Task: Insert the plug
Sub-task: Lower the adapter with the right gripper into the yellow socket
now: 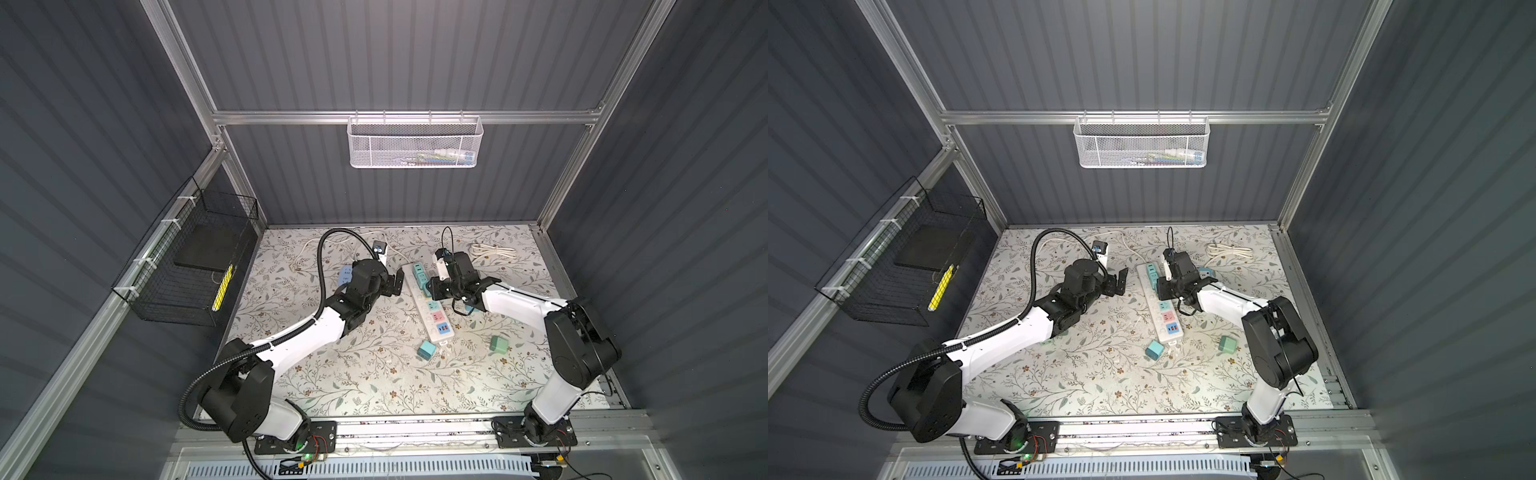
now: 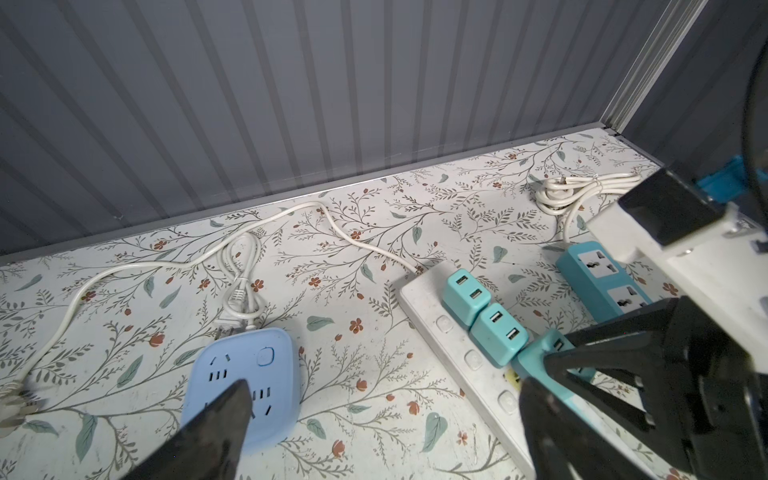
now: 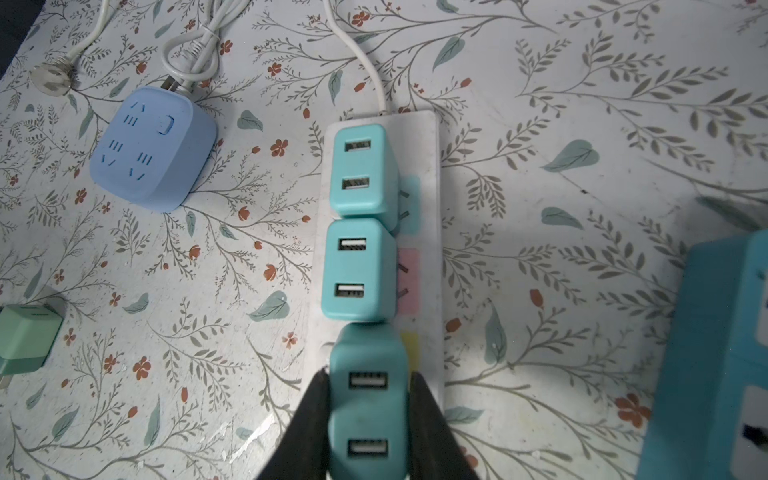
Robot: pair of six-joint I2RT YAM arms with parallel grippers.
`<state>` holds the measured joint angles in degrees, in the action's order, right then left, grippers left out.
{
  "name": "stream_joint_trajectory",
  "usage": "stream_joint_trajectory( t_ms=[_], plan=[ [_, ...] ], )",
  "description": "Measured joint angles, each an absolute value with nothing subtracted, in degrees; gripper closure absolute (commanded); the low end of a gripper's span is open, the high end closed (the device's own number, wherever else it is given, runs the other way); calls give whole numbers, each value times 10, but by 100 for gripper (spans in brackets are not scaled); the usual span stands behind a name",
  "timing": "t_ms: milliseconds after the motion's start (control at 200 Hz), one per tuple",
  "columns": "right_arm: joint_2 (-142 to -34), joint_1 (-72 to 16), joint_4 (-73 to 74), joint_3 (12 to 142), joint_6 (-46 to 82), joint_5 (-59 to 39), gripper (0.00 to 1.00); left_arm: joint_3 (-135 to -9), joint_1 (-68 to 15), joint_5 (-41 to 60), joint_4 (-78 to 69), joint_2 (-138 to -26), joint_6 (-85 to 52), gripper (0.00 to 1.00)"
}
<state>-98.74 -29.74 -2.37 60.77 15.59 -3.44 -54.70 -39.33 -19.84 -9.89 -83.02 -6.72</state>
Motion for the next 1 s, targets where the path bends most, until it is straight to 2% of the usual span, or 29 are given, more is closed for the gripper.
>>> stream_joint_trajectory(
  t_ms=[695,1001],
  plan=[
    [-990,-318,-79,627,143,16,87,-547,-393,-198,-99,-830,-67,0],
    [-1012,-343,-91,644,132,72,87,-547,-393,-199,-99,-830,-67,0]
  ],
)
